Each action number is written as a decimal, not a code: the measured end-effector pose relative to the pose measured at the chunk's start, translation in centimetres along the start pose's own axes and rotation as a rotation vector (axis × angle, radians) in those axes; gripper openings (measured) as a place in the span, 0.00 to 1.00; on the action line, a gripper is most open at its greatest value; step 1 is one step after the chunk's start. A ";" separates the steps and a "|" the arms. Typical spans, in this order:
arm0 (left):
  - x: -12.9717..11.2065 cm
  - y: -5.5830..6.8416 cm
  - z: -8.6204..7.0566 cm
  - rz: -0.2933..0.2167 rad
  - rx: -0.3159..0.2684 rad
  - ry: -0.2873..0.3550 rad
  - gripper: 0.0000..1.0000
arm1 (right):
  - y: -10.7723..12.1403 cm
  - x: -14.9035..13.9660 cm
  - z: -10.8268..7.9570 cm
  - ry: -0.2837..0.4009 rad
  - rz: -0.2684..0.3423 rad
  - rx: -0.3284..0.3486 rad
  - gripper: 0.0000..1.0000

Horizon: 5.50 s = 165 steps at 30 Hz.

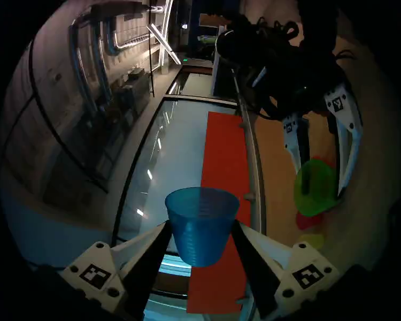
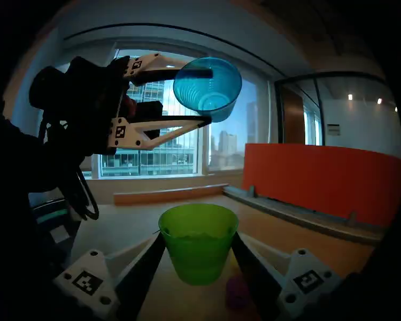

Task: Pour water

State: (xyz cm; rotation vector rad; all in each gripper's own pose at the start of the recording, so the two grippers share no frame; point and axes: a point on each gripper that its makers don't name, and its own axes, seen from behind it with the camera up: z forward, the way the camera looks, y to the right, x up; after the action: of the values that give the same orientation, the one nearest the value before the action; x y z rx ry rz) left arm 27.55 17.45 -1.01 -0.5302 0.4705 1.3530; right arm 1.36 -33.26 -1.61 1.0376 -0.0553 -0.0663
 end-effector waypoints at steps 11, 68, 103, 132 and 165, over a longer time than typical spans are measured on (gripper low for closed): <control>-1.1 0.9 0.7 -0.239 -0.015 0.006 0.80 | 0.1 0.3 -0.3 0.003 0.000 -0.007 0.87; -5.0 4.4 1.0 -1.396 -0.101 0.042 0.80 | 0.8 1.4 -2.3 0.000 0.020 -0.042 0.87; -7.0 12.1 0.9 -1.412 -0.167 -0.061 0.80 | 3.9 0.2 -5.4 -0.076 0.060 -0.085 0.89; -8.6 18.1 0.7 -1.337 -0.281 -0.147 0.80 | 4.3 -5.6 -6.3 -0.307 0.044 -0.031 0.89; -8.9 28.8 -0.9 -1.219 -0.580 -0.309 0.82 | 4.0 -9.6 -6.2 -0.419 0.069 0.004 0.90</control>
State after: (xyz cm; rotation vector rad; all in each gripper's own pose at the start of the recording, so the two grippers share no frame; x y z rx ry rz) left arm -2.26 13.77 1.17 -0.8591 -0.4978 0.3289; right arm -7.62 -25.10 -1.42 1.0108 -0.4709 -0.2202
